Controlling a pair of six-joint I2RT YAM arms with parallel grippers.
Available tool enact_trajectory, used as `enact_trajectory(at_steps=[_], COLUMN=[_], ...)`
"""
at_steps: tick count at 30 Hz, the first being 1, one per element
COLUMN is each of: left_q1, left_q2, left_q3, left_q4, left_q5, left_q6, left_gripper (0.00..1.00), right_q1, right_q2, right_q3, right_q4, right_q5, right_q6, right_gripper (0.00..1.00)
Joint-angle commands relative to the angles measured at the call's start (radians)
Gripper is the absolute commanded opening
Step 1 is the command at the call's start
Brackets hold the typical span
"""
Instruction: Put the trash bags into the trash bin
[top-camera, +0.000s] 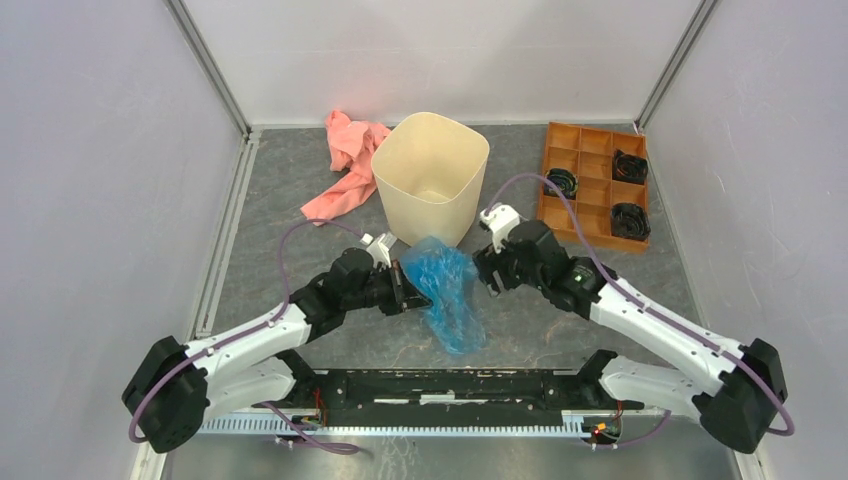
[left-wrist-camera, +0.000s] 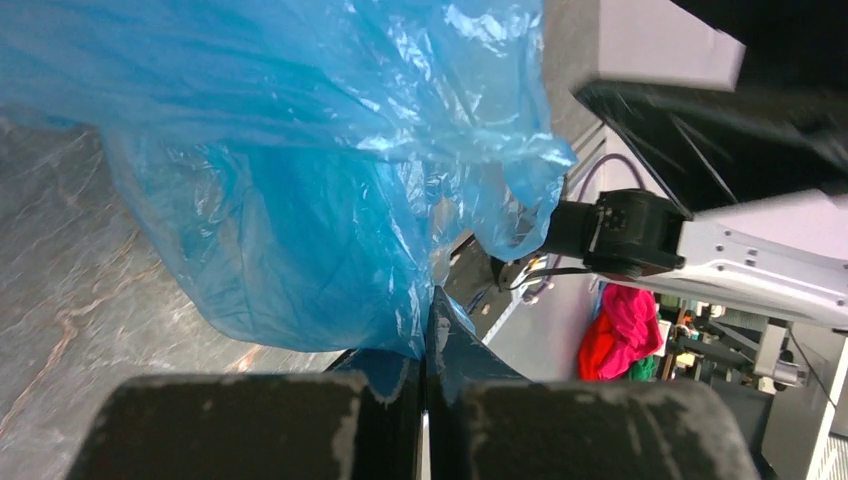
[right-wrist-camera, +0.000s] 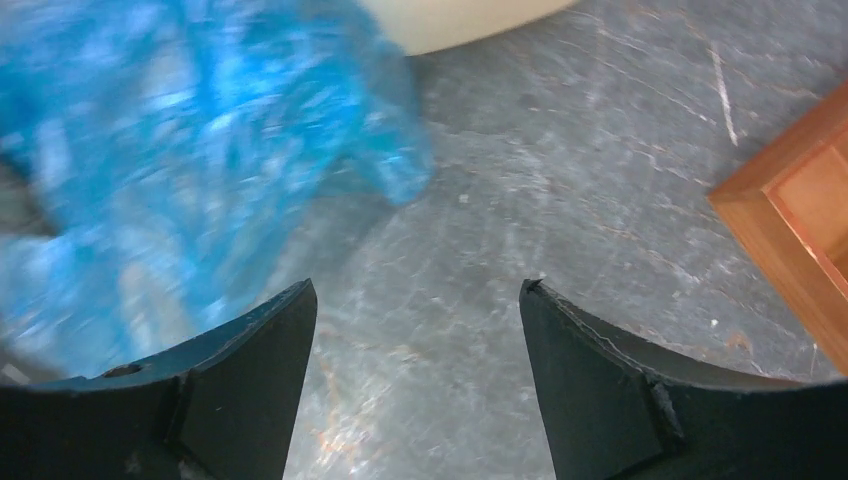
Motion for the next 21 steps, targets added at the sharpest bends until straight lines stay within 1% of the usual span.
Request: enact_trajectory(at_steps=[1, 3, 6, 9, 11, 13, 15, 17, 18, 20, 21], left_q1=[0.0, -0.001, -0.001, -0.001, -0.001, -0.001, -0.001, -0.001, -0.001, -0.001, -0.001], left_q2=[0.008, 0.002, -0.013, -0.024, -0.033, -0.04, -0.047, -0.053, -0.057, -0.061, -0.063], left_q3=[0.035, 0.032, 0.03, 0.029, 0.029, 0.033, 0.034, 0.032, 0.03, 0.029, 0.034], left_q4=[-0.105, -0.111, -0.125, -0.133, -0.132, -0.135, -0.141, -0.147, -0.148, -0.149, -0.155], left_q5=[-0.012, -0.006, -0.001, 0.008, 0.014, 0.017, 0.019, 0.021, 0.024, 0.03, 0.032], left_q6=[0.061, 0.061, 0.061, 0.058, 0.056, 0.056, 0.057, 0.057, 0.056, 0.054, 0.056], left_gripper=[0.02, 0.02, 0.02, 0.02, 0.02, 0.02, 0.02, 0.02, 0.02, 0.02, 0.02], right_q1=[0.159, 0.205, 0.239, 0.287, 0.344, 0.399, 0.448, 0.475, 0.476, 0.482, 0.485], right_q2=[-0.044, -0.054, -0.054, -0.025, 0.005, 0.035, 0.072, 0.11, 0.124, 0.156, 0.164], right_q3=[0.067, 0.022, -0.075, -0.129, -0.133, -0.135, -0.118, -0.108, -0.111, -0.111, -0.109], right_q4=[-0.146, -0.05, 0.145, 0.301, 0.338, 0.351, 0.314, 0.311, 0.333, 0.389, 0.421], right_q5=[0.118, 0.044, -0.073, -0.087, -0.03, 0.09, 0.258, 0.371, 0.382, 0.343, 0.325], right_q6=[0.019, 0.038, 0.091, 0.13, 0.124, 0.107, 0.099, 0.096, 0.09, 0.086, 0.088], right_gripper=[0.82, 0.83, 0.83, 0.83, 0.83, 0.82, 0.77, 0.7, 0.67, 0.64, 0.57])
